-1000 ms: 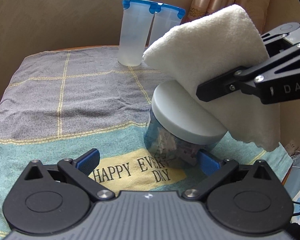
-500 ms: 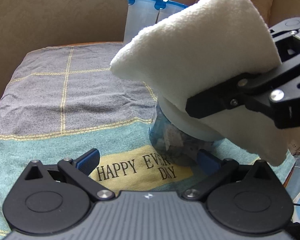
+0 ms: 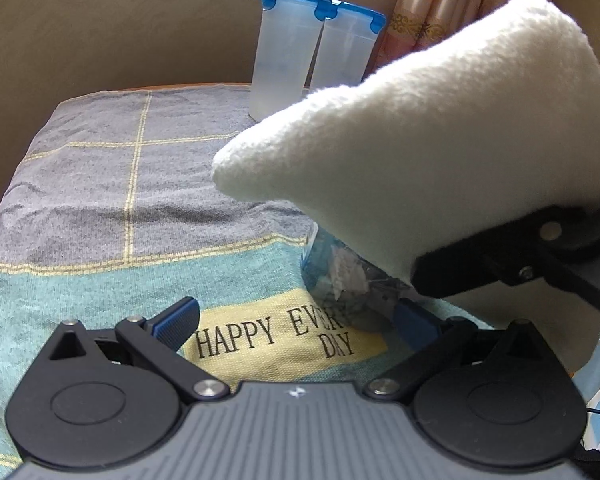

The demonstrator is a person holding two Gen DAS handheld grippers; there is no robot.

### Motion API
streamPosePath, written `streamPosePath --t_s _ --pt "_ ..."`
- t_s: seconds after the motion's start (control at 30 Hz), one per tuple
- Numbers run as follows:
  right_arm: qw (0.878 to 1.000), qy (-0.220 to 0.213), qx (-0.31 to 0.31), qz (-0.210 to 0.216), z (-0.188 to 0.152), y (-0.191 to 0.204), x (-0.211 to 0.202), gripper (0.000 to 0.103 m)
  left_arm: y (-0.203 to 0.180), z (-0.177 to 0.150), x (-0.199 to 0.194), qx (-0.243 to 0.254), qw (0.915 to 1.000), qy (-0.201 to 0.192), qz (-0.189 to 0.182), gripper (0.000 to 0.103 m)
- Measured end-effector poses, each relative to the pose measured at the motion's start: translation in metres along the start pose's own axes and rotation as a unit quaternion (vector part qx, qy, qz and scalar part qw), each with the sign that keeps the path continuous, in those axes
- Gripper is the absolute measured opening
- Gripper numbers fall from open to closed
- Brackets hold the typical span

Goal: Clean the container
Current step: 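Turn the jar upright with the left tool while the right tool wipes its lid with the cloth, then rub the white cloth over the jar lid with the right tool while the left tool holds the jar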

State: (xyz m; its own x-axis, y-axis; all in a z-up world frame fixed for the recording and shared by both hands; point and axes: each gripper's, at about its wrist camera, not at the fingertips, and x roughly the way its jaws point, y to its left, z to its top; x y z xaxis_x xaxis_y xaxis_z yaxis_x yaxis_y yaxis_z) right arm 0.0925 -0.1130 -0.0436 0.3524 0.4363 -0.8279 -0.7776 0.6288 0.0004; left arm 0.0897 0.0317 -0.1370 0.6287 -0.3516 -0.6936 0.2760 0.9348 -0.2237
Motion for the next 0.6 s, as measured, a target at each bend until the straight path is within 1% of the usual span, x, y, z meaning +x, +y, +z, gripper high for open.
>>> streamPosePath --t_s 0.3,0.6 --pt "1.000 -0.002 0.024 0.006 -0.020 -0.002 -0.013 0.018 -0.002 -0.001 0.000 -0.002 1.0000 -0.001 0.004 0.103" --pt "0.999 -0.003 0.047 -0.011 -0.043 -0.011 -0.032 0.018 -0.010 -0.001 0.003 0.014 0.9999 0.005 0.009 0.103"
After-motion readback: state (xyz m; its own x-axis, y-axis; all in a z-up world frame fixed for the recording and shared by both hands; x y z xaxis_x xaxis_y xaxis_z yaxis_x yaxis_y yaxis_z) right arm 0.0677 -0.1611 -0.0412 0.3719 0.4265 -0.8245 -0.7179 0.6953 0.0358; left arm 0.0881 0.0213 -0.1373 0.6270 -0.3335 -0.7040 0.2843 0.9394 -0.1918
